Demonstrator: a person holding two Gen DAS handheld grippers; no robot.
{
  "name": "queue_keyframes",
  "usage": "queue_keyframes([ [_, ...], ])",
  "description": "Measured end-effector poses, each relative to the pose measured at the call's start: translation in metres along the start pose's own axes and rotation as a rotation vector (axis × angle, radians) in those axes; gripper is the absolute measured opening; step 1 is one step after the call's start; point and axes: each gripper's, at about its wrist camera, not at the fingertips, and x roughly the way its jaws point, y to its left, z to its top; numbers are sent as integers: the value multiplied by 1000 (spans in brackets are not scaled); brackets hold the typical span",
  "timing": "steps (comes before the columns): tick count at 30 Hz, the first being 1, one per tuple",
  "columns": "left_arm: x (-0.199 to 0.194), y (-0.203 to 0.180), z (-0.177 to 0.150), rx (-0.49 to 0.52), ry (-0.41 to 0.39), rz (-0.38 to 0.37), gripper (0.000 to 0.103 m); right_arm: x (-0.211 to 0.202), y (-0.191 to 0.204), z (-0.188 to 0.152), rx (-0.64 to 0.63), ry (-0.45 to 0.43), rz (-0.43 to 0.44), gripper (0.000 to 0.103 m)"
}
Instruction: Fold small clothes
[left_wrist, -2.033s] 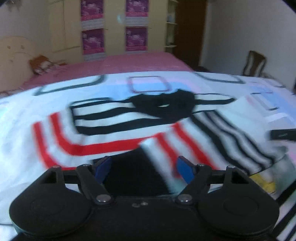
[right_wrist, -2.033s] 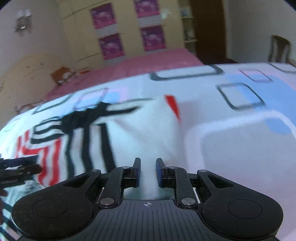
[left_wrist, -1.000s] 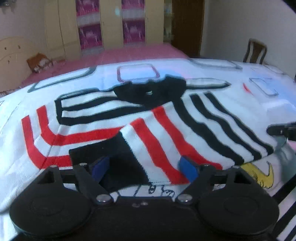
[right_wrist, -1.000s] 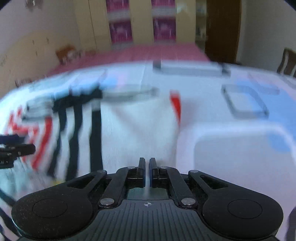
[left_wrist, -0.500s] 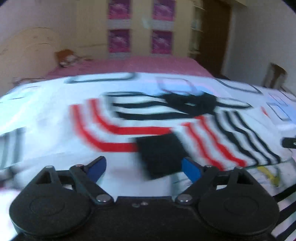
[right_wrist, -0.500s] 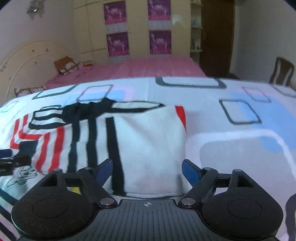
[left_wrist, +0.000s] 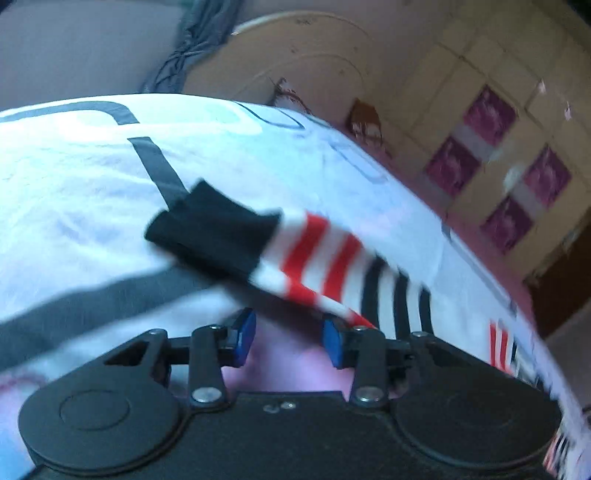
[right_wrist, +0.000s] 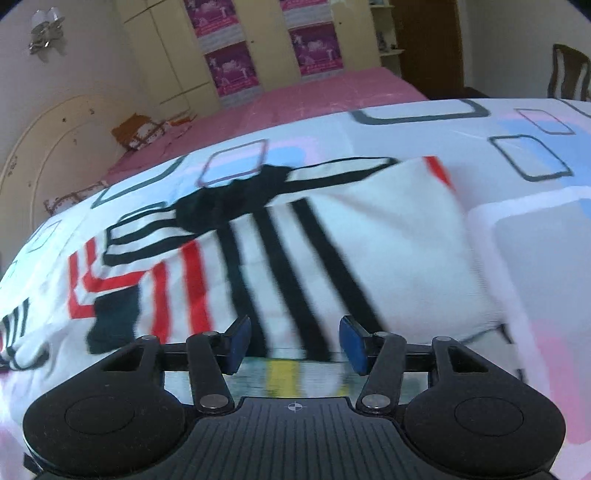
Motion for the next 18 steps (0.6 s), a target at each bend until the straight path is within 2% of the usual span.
queue_keyframes([
  [5, 7, 31, 13, -241, -15, -86, 39, -1, 14, 3, -6, -13, -15, 54],
  [8, -8, 45, 1, -320, -20, -167, 56, -2, 14, 4, 0, -19, -37, 54],
  [10, -23, 45, -13, -339, -48, -208, 81, -4, 10, 3, 11, -21, -48, 54],
  [11, -30, 44, -20, -336, -59, -214, 84, -5, 8, 3, 17, -22, -53, 54],
  [14, -22, 43, -15, -321, -52, -207, 84, -3, 2, 1, 39, -16, -59, 54],
  [15, -15, 44, -11, -333, -57, -207, 82, -1, 1, 1, 46, -13, -62, 54],
  [17, -1, 42, 1, -329, -62, -175, 72, -1, -2, -1, 67, -8, -63, 54],
  [18, 4, 43, 5, -322, -64, -150, 59, -1, -3, -1, 74, -9, -60, 54],
])
